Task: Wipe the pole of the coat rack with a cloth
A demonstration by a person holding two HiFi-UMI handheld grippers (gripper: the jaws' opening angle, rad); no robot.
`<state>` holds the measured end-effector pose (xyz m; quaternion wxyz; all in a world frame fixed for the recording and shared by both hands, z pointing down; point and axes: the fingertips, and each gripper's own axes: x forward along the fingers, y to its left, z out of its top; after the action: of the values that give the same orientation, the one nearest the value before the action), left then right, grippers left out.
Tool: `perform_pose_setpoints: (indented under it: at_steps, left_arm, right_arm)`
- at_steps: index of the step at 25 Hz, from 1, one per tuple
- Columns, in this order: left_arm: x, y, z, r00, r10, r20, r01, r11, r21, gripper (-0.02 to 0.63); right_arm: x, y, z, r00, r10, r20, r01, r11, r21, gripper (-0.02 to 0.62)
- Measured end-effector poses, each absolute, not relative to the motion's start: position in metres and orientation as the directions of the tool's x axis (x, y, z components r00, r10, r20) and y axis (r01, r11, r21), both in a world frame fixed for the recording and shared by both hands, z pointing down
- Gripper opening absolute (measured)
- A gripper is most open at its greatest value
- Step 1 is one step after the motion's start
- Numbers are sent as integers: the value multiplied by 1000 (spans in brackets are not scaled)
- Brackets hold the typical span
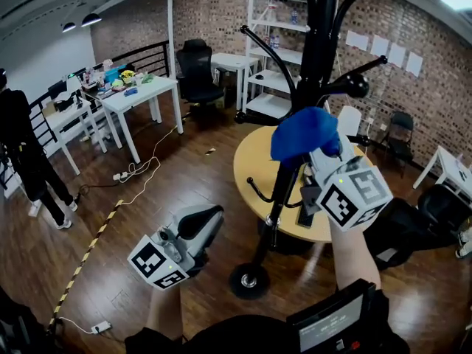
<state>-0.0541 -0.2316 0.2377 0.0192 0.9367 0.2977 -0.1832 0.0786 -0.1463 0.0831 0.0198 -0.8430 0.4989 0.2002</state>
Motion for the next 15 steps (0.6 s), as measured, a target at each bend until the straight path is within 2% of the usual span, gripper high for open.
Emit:
perform_pose_setpoints:
  at_steps: [3,8,10,12,15]
  left_arm:
    - [-58,-232,233,750,556,-359,564,-821,-92,-8]
    - [-59,-231,227,743,571,-350,565,-815,-129,-8]
    - [-57,-229,225,739,573,-354,567,-813,-133,-8]
    - [-56,-224,225,734,580,-354,573,-808,-137,-8]
    - [-56,-220,224,728,589,-350,582,-801,-139,-8]
  right_arm:
    - [48,-139,42,372,-825,-426,-842,-493,221,23]
    - [-44,-122,-1,141,-817,-558,-861,-380,338,23]
    - [-65,-114,-10,90,-810,-579,-848,-367,381,23]
    - [-61,-112,-9,104,-810,-578,-833,-388,394,23]
    - [-14,-120,9,221,-816,-533,-846,-433,312,22]
